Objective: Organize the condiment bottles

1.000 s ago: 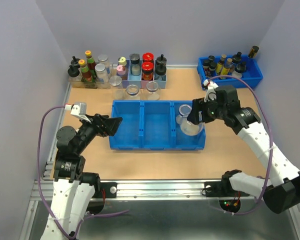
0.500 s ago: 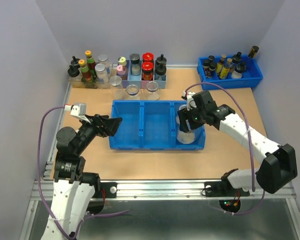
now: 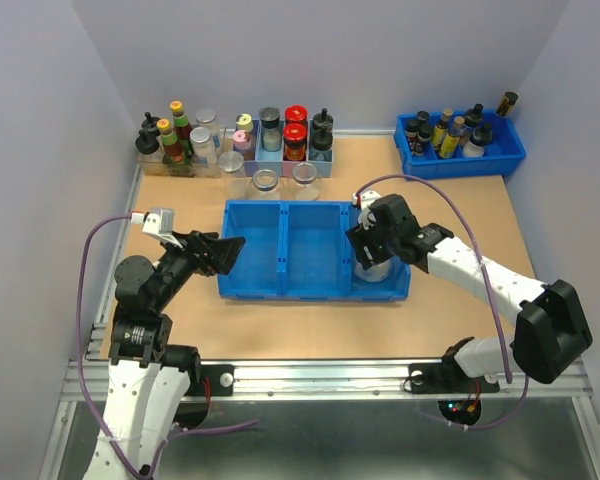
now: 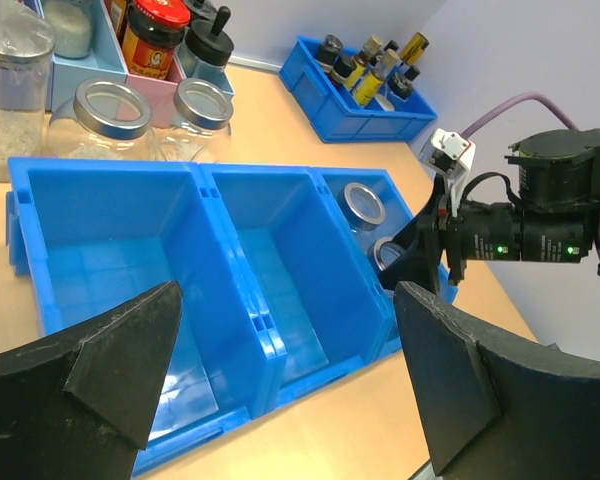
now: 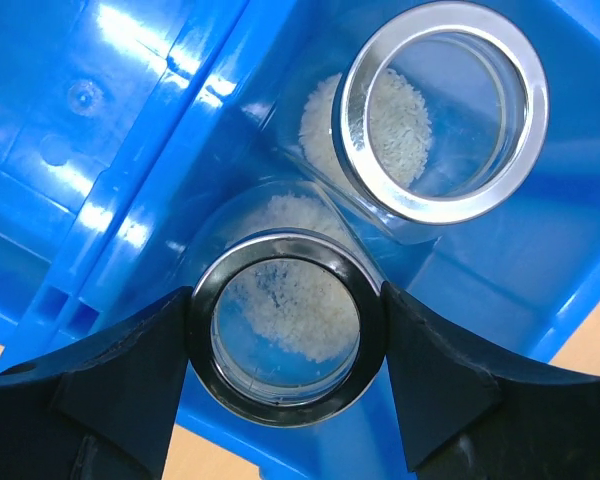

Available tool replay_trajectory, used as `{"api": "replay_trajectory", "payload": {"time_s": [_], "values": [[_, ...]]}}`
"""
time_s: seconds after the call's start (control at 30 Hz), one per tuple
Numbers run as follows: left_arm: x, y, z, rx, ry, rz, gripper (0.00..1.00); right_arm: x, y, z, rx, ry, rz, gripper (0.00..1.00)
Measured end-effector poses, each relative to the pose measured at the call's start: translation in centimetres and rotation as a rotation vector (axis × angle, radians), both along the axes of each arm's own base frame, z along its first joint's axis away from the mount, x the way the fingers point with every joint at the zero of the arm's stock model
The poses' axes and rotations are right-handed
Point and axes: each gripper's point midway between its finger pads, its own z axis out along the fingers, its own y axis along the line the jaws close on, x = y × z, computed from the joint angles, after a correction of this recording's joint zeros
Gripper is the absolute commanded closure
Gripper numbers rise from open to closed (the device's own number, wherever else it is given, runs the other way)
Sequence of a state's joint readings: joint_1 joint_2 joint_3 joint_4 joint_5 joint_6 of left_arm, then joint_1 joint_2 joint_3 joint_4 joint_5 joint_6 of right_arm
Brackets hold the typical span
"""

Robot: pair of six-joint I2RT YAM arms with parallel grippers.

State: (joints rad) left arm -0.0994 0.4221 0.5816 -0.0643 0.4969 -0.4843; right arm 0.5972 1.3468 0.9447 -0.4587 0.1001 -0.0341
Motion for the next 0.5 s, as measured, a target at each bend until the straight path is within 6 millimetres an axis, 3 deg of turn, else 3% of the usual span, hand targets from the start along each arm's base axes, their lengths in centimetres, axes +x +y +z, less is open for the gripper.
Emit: {"api": "replay_trajectory", "payload": {"time_s": [0.37, 0.4, 0.5], "values": [[0.0, 0.0, 0.3, -0.001, -0.011, 0.000, 0.01, 1.1, 0.2, 0.1, -0.004, -0.045, -0.011, 0.29], [-0.1, 0.0, 0.3, -0.002, -0.013, 0.000, 0.01, 1.2, 0.2, 0.1, -0.003, -0.045, -0.013, 0.13], [-0.1, 0.0, 0.3, -0.002, -0.015, 0.000, 0.01, 1.2, 0.1, 0.1, 0.000, -0.045, -0.033, 0.04]]}}
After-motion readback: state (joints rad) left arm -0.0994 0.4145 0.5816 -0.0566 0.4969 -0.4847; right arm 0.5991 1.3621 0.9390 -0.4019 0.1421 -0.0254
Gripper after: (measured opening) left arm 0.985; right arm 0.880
